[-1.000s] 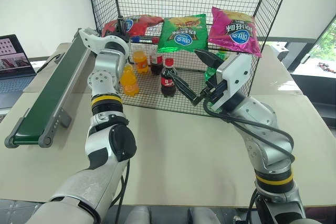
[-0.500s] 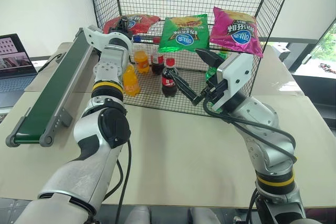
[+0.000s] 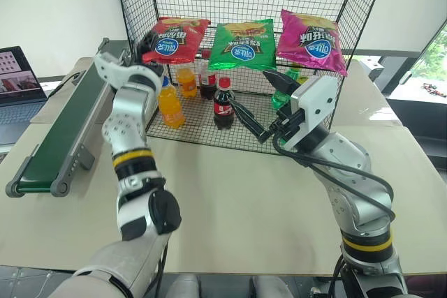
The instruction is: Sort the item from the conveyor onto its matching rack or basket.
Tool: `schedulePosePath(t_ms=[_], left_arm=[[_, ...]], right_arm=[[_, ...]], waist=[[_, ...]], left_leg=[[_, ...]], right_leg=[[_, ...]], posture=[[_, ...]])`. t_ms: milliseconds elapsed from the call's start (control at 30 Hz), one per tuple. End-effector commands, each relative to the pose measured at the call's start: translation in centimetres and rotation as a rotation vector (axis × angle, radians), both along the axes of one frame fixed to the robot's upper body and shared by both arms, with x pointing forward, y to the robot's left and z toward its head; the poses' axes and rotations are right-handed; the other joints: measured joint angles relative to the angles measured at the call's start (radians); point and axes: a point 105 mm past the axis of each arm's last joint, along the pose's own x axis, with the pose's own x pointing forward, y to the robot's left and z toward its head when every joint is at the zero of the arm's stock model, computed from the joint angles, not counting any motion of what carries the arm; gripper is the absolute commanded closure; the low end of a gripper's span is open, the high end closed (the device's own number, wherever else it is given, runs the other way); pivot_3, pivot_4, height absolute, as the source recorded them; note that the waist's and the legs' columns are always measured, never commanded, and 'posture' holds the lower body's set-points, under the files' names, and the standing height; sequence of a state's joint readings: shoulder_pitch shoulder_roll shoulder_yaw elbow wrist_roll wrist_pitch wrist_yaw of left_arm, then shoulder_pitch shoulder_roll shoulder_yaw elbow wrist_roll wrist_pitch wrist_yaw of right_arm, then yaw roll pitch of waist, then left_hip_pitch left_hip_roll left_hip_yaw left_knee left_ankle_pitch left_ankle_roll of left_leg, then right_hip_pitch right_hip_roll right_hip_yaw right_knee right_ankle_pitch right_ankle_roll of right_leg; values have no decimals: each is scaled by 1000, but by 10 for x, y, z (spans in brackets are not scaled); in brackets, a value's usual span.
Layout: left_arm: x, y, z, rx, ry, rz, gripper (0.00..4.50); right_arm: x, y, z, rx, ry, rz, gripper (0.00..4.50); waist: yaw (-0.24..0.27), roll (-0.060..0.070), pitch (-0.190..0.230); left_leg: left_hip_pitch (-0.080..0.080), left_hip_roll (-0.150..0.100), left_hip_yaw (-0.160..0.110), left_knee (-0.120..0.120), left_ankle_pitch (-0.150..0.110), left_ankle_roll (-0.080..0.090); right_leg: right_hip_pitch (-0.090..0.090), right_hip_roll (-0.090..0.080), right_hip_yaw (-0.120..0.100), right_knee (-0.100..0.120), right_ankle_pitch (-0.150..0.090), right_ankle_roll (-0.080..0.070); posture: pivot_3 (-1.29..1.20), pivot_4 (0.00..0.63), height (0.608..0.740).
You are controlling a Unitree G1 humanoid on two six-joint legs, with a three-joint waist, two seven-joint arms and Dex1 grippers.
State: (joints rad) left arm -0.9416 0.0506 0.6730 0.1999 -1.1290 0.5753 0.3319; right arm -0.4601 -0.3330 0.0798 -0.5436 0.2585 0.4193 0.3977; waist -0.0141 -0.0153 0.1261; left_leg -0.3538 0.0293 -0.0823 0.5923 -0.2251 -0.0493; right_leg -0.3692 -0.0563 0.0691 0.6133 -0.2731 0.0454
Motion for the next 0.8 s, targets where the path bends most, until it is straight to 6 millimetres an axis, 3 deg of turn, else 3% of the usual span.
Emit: schedulePosePath(t_ms=[33, 233, 400, 533, 667, 800], left_arm=[[-34, -3, 29, 142, -93, -41, 40], [-82, -6, -17, 721, -66, -152, 40], [-97, -11, -83, 1179, -35, -212, 40], [-92, -10, -133, 1264, 5, -183, 40], [-90, -15, -163, 1383, -12, -199, 40], [-89, -19, -175, 1402, -33, -215, 40]], right_arm=[[-9, -4, 1, 13, -21, 15, 0], [-18, -18, -36, 20, 88, -54, 0], [-21, -34, -71, 45, 187, -172, 0], [-20, -53, -112, 62, 283, -339, 0], [-20, -70, -126, 89, 292, -486, 0], [-22, -78, -131, 98, 289, -542, 0]], waist=[[3, 0, 0], [0, 1, -1], [2, 2, -1], [6, 4, -1], [1, 4, -1], [0, 4, -2]], left_leg=[[0, 0, 0, 0, 0, 0], [1, 0, 0, -1, 1, -2], [1, -1, 0, -1, 2, -4], [1, 0, 1, -1, 2, -4], [0, 0, 1, -2, 1, -3], [0, 0, 1, -2, 1, -2]], right_leg=[[0, 0, 0, 0, 0, 0], [1, 0, 0, 0, 0, 0], [1, 0, 0, -2, -2, 2], [0, 0, 0, -2, -2, 1], [-1, 0, 1, -3, -3, 1], [-1, 0, 1, -3, -5, 5]], posture=[[0, 150, 738], [0, 150, 738], [0, 150, 738], [0, 150, 738], [0, 150, 738], [0, 150, 738]])
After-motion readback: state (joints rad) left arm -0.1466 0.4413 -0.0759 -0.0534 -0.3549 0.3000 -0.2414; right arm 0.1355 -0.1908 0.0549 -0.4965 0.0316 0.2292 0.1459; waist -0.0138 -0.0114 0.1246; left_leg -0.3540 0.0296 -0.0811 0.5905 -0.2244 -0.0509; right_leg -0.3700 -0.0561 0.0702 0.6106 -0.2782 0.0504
